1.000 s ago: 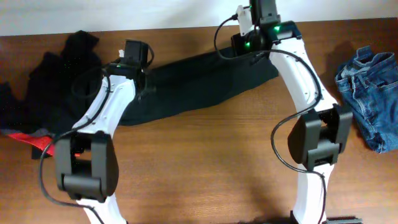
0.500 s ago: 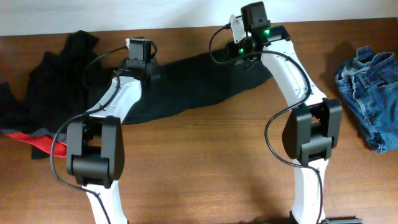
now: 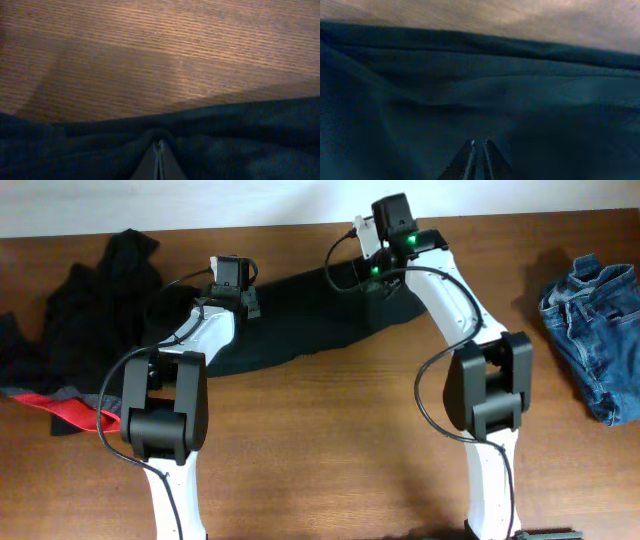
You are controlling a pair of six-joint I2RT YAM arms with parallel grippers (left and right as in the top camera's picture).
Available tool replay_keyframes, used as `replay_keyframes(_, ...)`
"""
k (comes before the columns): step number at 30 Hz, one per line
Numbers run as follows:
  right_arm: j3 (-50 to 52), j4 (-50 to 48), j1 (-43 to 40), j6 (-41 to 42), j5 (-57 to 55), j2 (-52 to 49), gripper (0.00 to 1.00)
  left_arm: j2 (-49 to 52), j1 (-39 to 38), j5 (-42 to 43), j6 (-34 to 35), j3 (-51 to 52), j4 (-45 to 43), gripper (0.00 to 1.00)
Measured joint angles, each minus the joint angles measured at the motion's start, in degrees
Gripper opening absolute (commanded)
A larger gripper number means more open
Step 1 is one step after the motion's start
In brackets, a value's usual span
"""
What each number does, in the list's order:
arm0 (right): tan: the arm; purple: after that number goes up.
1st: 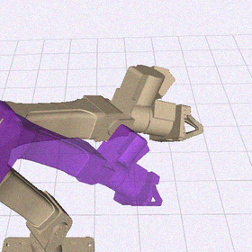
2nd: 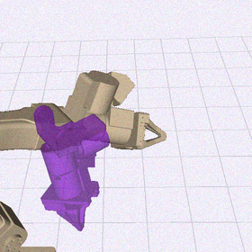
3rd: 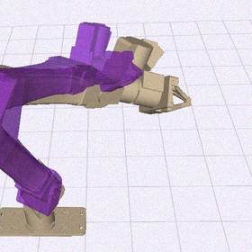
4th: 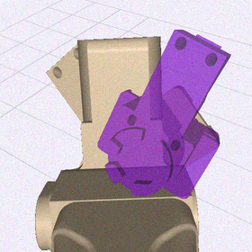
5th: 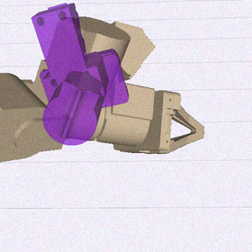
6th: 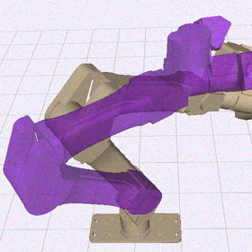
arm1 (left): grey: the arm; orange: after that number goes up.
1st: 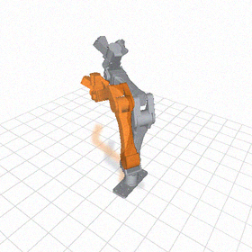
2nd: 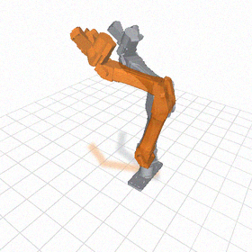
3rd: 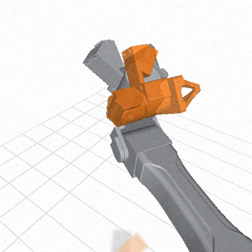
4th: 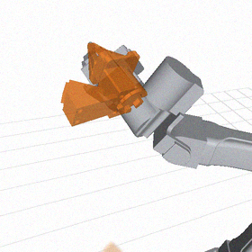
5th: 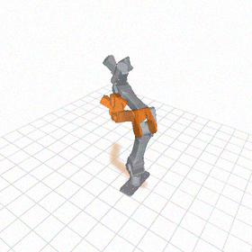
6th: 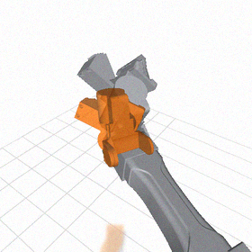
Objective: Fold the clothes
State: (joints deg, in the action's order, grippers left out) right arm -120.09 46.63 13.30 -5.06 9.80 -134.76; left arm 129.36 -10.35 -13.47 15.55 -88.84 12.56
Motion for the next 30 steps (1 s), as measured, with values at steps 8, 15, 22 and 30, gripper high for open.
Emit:
replay_keyframes(8,0.28,-2.36,-7.61,6.78,4.61,-7.39,0.14,0.0,-0.02,0.15,0.0,-0.07,0.33,0.01)
replay_keyframes(15,0.02,-3.45,-14.16,8.26,13.27,-8.87,0.14,0.0,-0.85,1.73,0.0,-0.22,0.46,0.01)
replay_keyframes(22,-0.52,-1.44,-15.72,9.42,15.19,-9.33,0.04,-0.02,-1.27,4.2,-0.37,-0.92,0.55,0.93)
replay_keyframes(30,-2.56,8.17,-15.8,15.34,7.8,-9.18,0.04,-1.36,-2.4,5.97,-0.79,-3.06,3.98,0.99)
